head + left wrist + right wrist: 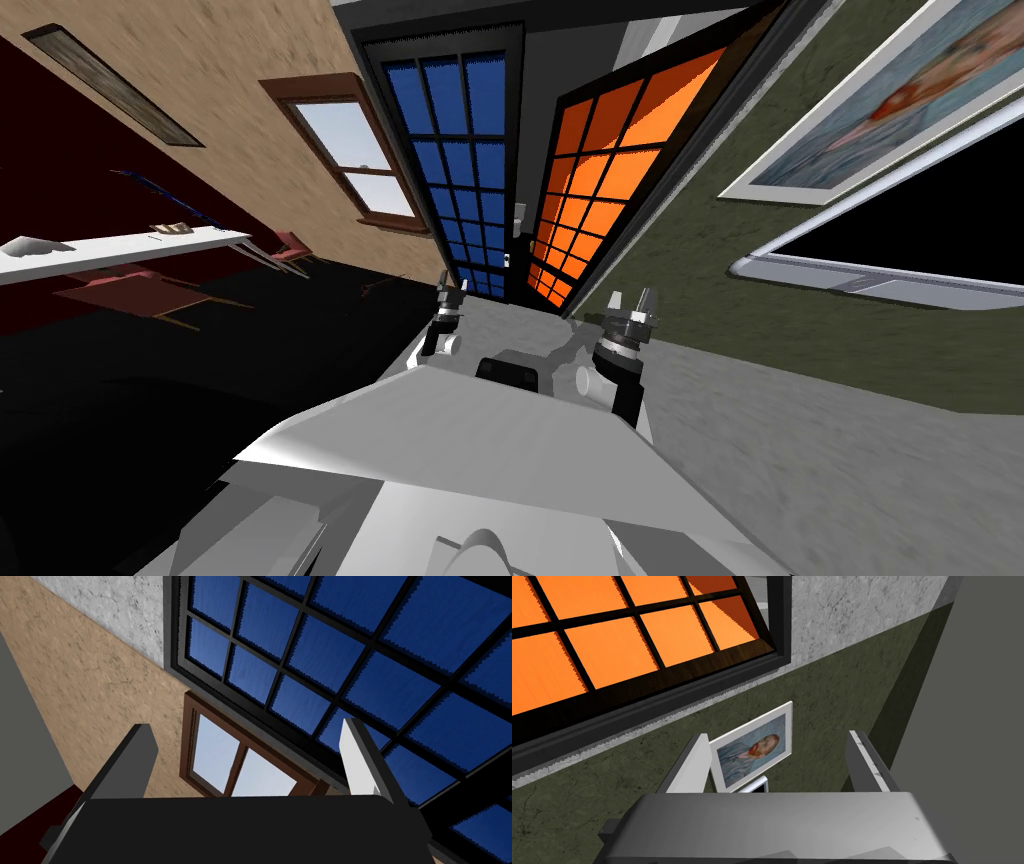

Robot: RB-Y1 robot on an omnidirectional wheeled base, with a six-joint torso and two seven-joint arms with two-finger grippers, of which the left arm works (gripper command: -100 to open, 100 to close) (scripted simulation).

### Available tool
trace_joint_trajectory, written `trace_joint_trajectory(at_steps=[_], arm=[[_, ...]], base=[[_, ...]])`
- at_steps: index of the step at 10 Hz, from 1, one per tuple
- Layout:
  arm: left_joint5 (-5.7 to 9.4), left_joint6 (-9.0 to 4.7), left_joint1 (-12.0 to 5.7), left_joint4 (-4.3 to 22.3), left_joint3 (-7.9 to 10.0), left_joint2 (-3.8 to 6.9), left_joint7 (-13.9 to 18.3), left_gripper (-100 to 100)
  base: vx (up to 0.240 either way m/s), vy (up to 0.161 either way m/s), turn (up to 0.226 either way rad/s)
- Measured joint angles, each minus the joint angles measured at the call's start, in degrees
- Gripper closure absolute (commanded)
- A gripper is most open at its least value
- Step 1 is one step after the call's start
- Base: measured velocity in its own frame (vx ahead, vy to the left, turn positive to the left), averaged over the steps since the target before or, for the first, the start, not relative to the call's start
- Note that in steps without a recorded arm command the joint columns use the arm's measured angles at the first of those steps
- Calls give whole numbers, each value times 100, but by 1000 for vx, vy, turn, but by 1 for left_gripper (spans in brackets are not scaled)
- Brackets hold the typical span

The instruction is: Push the door open

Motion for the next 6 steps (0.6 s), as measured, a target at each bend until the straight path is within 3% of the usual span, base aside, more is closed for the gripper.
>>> trace_joint_trajectory(at_steps=[6], arm=[[349,-231,-194,661,-26,67,476,-100]], base=[[92,42,-109]])
